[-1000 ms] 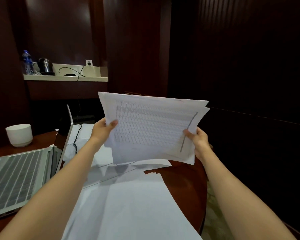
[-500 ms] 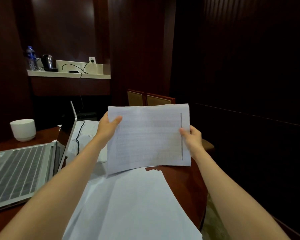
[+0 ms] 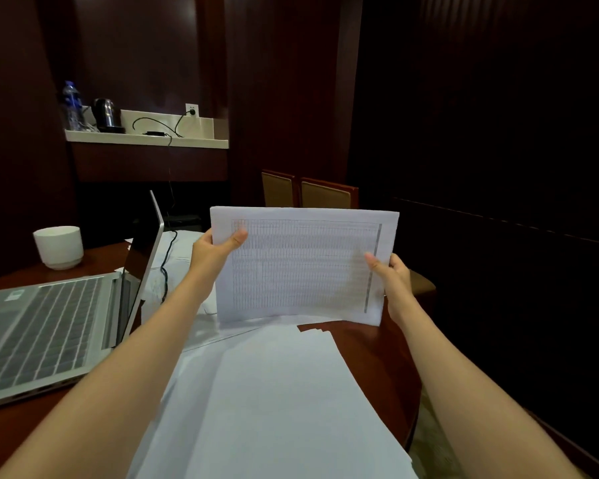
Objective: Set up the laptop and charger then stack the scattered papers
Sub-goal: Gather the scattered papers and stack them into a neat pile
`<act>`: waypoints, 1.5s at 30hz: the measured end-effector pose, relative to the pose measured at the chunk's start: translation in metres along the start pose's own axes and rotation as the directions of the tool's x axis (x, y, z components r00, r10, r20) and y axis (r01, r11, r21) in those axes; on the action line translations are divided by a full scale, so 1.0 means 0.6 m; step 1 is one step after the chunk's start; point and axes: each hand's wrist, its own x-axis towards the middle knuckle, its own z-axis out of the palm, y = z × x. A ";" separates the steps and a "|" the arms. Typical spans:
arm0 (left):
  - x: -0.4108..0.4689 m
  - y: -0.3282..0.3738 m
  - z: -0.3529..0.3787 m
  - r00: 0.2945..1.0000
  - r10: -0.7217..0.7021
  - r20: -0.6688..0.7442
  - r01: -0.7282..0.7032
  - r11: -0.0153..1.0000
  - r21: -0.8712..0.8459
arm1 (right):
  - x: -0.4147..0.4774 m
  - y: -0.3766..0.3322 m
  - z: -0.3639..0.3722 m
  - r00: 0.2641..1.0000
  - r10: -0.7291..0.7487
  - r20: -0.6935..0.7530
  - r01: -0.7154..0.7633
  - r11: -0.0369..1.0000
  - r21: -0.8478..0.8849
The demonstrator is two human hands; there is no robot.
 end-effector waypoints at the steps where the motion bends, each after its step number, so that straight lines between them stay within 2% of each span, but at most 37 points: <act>1: -0.003 -0.006 0.000 1.000 -0.020 0.002 0.020 1.000 -0.001 | -0.001 0.002 0.002 1.000 0.007 0.010 -0.007 1.000 0.009; 6: -0.003 -0.011 -0.001 0.998 -0.061 -0.014 0.061 0.998 0.004 | -0.004 0.003 -0.002 0.999 0.034 -0.013 -0.034 0.999 0.003; 11: -0.006 -0.004 0.002 0.997 -0.059 -0.057 0.062 0.997 0.055 | -0.003 0.002 0.000 0.998 0.063 0.025 -0.059 0.991 -0.120; 13: -0.001 0.003 0.008 0.995 -0.006 -0.095 0.015 0.995 0.096 | 0.001 -0.011 0.005 0.999 0.044 0.013 -0.041 0.986 -0.159; 16: 0.018 0.021 0.012 0.978 0.121 -0.168 -0.066 0.953 0.297 | 0.007 -0.030 0.009 0.999 0.049 -0.003 -0.049 0.992 -0.120; 19: 0.025 0.043 0.016 0.964 0.227 -0.139 -0.110 0.815 0.570 | 0.009 -0.045 0.009 0.997 0.077 -0.011 -0.077 0.996 -0.038; 21: 0.020 0.054 0.024 0.944 0.330 -0.032 -0.203 0.652 0.731 | 0.010 -0.050 0.007 0.995 0.102 -0.009 -0.102 0.995 -0.010; 23: 0.012 0.062 0.035 0.920 0.372 0.119 -0.309 0.507 0.804 | 0.009 -0.055 0.004 0.988 0.157 0.013 -0.157 0.988 0.004; 27: 0.003 0.066 0.060 0.871 0.317 0.376 -0.460 0.256 0.850 | 0.001 -0.054 -0.008 0.950 0.258 0.173 -0.256 0.966 -0.037; 31: -0.008 0.065 0.065 0.880 0.188 0.437 -0.465 0.150 0.872 | -0.025 -0.040 -0.019 0.887 0.333 0.320 -0.313 0.943 -0.112; 32: -0.011 0.065 0.064 0.882 0.156 0.445 -0.467 0.162 0.869 | -0.030 -0.032 -0.022 0.871 0.356 0.340 -0.336 0.934 -0.118; 35: -0.023 0.063 0.059 0.899 0.017 0.437 -0.413 0.364 0.835 | -0.045 -0.010 -0.029 0.786 0.468 0.405 -0.441 0.882 -0.164; 36: -0.026 0.061 0.055 0.900 -0.023 0.436 -0.392 0.395 0.831 | -0.049 -0.004 -0.031 0.747 0.507 0.430 -0.474 0.860 -0.190; 39: -0.030 0.051 0.041 0.898 -0.159 0.411 -0.315 0.421 0.850 | -0.062 -0.006 -0.035 0.644 0.582 0.496 -0.525 0.808 -0.267; 42: -0.040 0.040 0.024 0.878 -0.295 0.376 -0.232 0.424 0.875 | -0.065 -0.016 -0.039 0.552 0.617 0.561 -0.517 0.781 -0.351; 45: -0.055 0.023 0.009 0.829 -0.399 0.391 -0.214 0.421 0.882 | -0.064 -0.025 -0.034 0.558 0.598 0.575 -0.509 0.794 -0.332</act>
